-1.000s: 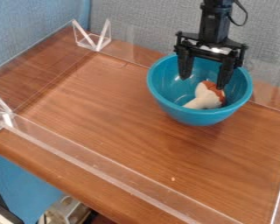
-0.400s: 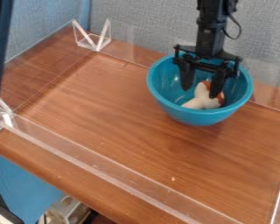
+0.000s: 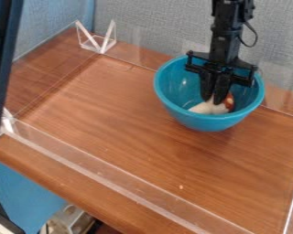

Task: Put the mushroom in the blue bowl

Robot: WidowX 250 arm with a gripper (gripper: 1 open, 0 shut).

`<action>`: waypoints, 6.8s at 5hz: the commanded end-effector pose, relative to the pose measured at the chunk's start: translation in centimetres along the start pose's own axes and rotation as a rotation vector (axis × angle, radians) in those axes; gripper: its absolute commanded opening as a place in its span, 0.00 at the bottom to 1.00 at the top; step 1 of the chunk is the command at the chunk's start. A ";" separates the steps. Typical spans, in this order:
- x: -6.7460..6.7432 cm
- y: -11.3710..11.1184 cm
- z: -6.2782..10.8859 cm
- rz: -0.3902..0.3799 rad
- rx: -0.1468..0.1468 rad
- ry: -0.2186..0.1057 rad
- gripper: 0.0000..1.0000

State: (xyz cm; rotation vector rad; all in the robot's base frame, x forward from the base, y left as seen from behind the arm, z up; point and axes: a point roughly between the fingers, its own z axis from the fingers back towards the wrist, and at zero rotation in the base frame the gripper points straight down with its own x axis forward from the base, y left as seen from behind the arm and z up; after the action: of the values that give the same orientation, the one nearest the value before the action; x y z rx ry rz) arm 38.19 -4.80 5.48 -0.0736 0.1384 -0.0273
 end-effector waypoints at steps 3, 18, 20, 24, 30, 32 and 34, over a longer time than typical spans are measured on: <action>0.1 1.4 0.7 0.137 -0.021 -0.086 0.00; -0.1 0.9 2.1 0.230 -0.025 -0.103 1.00; -1.0 0.2 2.0 0.299 -0.025 -0.100 1.00; -1.3 -0.1 3.1 0.414 -0.013 -0.098 1.00; -0.6 0.8 0.3 0.401 0.010 -0.083 1.00; -2.2 1.6 2.6 0.350 0.022 -0.077 1.00; -4.0 2.9 4.4 0.351 0.035 -0.076 1.00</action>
State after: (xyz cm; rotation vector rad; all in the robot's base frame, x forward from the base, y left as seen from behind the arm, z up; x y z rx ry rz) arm 34.59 -1.80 7.17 0.0001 0.1553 0.3127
